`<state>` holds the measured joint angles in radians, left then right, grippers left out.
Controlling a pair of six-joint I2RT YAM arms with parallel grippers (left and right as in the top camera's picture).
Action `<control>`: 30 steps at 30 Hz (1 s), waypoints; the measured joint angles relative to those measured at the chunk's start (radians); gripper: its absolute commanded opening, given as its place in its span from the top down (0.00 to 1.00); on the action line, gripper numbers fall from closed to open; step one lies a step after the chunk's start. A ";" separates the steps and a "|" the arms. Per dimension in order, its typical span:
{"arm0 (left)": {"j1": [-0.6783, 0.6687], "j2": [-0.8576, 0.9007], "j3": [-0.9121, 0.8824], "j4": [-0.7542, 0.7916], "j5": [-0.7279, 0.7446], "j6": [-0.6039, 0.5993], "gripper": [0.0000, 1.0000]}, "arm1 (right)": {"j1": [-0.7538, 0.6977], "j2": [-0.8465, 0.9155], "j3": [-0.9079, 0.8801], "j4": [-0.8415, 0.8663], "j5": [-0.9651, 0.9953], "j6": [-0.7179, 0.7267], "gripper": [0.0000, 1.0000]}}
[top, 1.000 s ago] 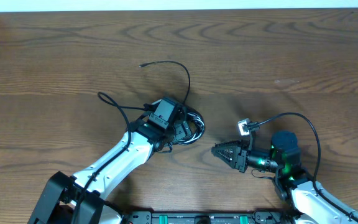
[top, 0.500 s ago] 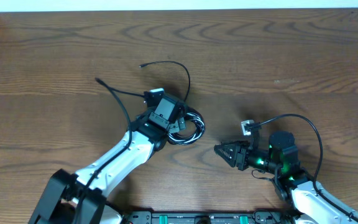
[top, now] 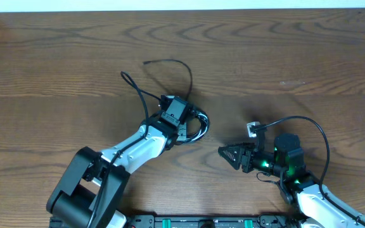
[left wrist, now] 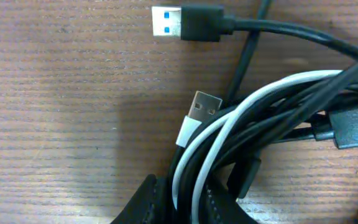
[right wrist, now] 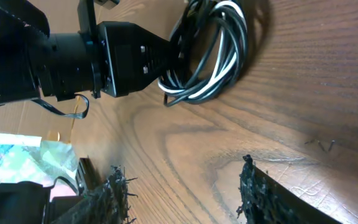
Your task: Untangle cables
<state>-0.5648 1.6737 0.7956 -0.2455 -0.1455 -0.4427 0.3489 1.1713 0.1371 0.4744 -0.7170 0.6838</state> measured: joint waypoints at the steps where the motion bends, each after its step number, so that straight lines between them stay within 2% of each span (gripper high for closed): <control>1: 0.001 0.000 0.001 -0.005 0.005 0.000 0.71 | 0.000 0.000 0.000 0.000 0.000 0.000 0.42; 3: 0.002 -0.003 0.004 -0.031 0.013 0.010 0.51 | 0.000 0.000 0.000 0.000 0.001 0.000 0.42; 4: 0.006 -0.006 0.002 -0.053 0.027 0.009 0.48 | 0.000 0.000 0.000 0.000 0.004 0.000 0.41; 5: 0.007 -0.012 0.001 -0.069 0.034 0.006 0.38 | 0.000 0.000 0.000 0.000 0.007 0.000 0.40; 6: 0.009 -0.019 -0.002 -0.086 0.048 0.008 0.33 | 0.000 0.000 0.000 -0.001 0.011 0.000 0.39; 7: 0.010 -0.023 -0.003 -0.095 0.056 0.005 0.33 | 0.000 0.000 0.000 -0.002 0.016 0.000 0.39; 8: 0.010 -0.026 -0.004 -0.100 0.063 0.003 0.36 | 0.000 0.000 0.000 -0.003 0.021 0.000 0.39; 10: 0.010 -0.027 -0.005 -0.102 0.070 0.011 0.53 | 0.000 0.000 0.000 -0.003 0.030 0.000 0.37; 13: 0.009 -0.028 -0.005 -0.101 0.081 0.025 0.72 | 0.000 0.000 0.000 -0.003 0.039 0.000 0.36; 15: 0.009 -0.029 -0.005 -0.098 0.094 0.031 0.90 | 0.000 0.000 0.000 -0.003 0.042 0.000 0.36; 16: 0.009 -0.029 -0.005 -0.098 0.095 0.035 0.92 | 0.000 0.000 0.000 -0.003 0.044 0.000 0.36; 24: 0.009 -0.035 -0.005 -0.095 0.132 0.068 0.92 | 0.000 0.000 0.000 -0.004 0.067 0.000 0.41; 30: 0.006 -0.123 -0.005 -0.097 0.240 0.112 0.92 | 0.000 0.000 0.000 0.049 0.074 0.014 0.37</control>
<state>-0.5583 1.5509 0.7910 -0.3428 0.0944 -0.3309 0.3489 1.1713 0.1371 0.5236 -0.6426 0.6975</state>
